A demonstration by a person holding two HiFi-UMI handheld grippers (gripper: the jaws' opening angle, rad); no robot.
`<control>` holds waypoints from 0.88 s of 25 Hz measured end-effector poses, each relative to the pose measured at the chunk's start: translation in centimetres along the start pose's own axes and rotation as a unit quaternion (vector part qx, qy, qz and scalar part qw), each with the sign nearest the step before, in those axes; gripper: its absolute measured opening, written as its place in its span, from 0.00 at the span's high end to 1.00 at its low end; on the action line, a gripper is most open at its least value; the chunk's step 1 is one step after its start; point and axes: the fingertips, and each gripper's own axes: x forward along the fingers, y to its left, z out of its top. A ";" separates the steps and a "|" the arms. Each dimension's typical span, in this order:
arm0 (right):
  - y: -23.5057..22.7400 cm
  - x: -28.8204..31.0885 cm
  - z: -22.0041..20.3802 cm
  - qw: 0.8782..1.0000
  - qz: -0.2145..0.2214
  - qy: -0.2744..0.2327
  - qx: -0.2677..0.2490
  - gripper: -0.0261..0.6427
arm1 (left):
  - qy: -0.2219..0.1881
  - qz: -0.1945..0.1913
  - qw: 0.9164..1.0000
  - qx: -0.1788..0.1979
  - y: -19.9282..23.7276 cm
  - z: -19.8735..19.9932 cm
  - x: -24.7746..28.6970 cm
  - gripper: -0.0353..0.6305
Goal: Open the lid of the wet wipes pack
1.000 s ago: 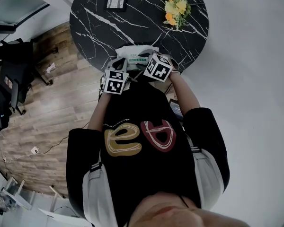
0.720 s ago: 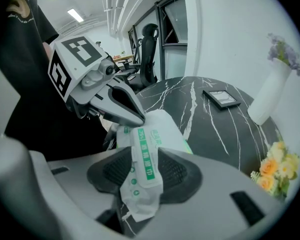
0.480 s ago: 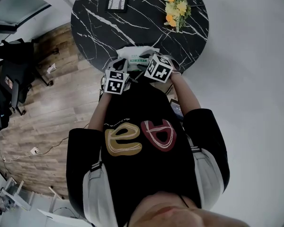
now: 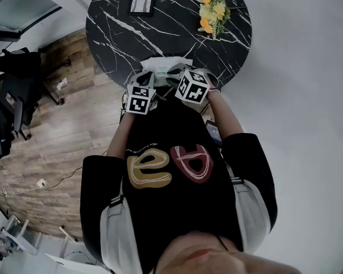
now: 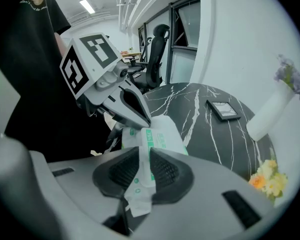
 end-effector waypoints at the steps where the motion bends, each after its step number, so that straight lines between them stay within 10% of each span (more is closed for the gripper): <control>1: 0.0 -0.1 0.1 1.000 -0.001 0.000 -0.004 0.85 | -0.001 0.000 1.000 0.001 0.0 0.0 0.0 0.92; 22: -1.1 -1.8 1.1 1.000 -0.014 -0.021 -0.014 0.91 | -0.033 0.013 0.999 0.012 0.3 1.6 0.0 0.92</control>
